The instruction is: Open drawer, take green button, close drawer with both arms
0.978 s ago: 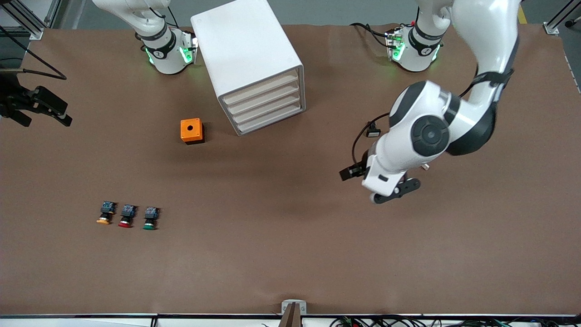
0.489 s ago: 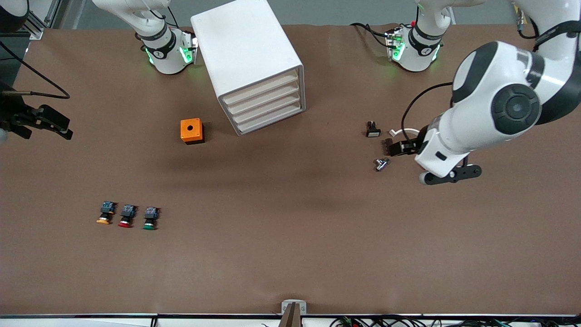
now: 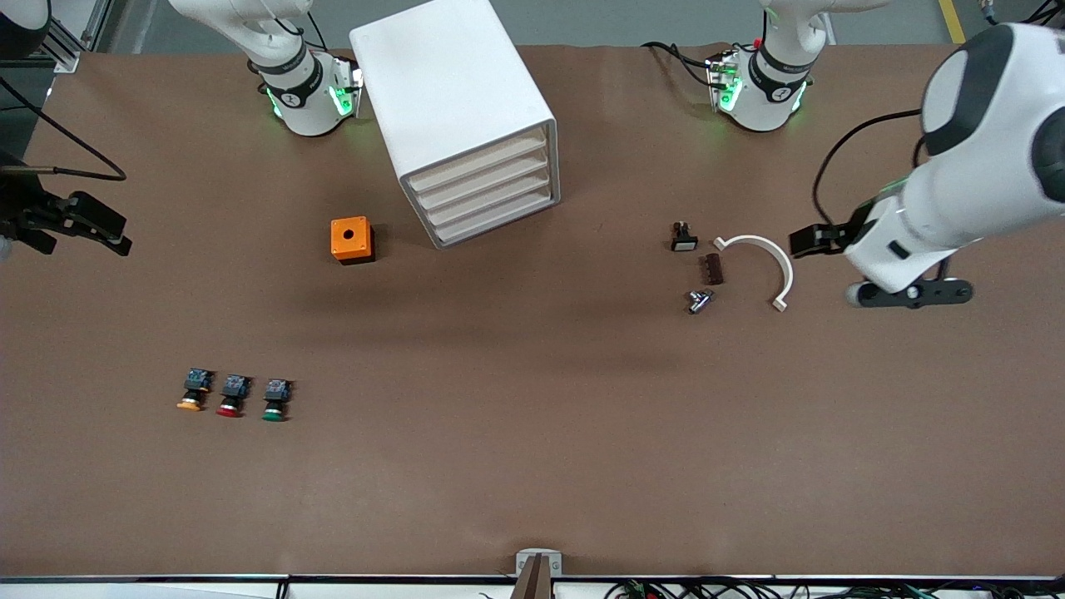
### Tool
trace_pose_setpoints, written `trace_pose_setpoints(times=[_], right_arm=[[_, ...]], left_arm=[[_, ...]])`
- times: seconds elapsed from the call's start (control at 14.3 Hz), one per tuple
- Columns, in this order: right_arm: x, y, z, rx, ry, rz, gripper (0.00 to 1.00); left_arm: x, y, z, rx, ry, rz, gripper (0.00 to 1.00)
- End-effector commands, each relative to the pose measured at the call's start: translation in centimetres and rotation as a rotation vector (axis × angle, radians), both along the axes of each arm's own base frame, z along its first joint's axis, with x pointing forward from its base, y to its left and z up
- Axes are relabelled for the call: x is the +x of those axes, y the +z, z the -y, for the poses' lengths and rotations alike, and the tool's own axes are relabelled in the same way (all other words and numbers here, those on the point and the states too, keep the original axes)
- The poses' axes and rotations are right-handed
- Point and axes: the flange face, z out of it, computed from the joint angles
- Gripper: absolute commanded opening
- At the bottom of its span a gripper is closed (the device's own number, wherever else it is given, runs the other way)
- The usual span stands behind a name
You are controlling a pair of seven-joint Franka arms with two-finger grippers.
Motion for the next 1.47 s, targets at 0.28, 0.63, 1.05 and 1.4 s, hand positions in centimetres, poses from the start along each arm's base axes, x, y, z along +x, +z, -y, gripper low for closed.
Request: trace_pose_setpoints(times=[0.28, 0.63, 1.05, 1.4], right_arm=[[0.4, 0.3, 0.1, 0.003, -0.010, 0.002, 1.00], [0.5, 0.1, 0.0, 0.002, -0.009, -0.001, 1.00], [0.6, 0.1, 0.1, -0.009, -0.006, -0.001, 1.00], [0.7, 1.1, 0.0, 0.000, -0.013, 0.020, 1.00]], left_arm=[[-5.8, 0.9, -8.7, -0.015, -0.028, 0.090, 1.00], [-5.1, 2.9, -9.8, -0.011, -0.017, 0.214, 1.00], [-3.8, 6.0, -9.6, -0.011, 0.000, 0.274, 1.00], [-4.5, 7.8, -9.6, -0.018, -0.001, 0.219, 1.00]])
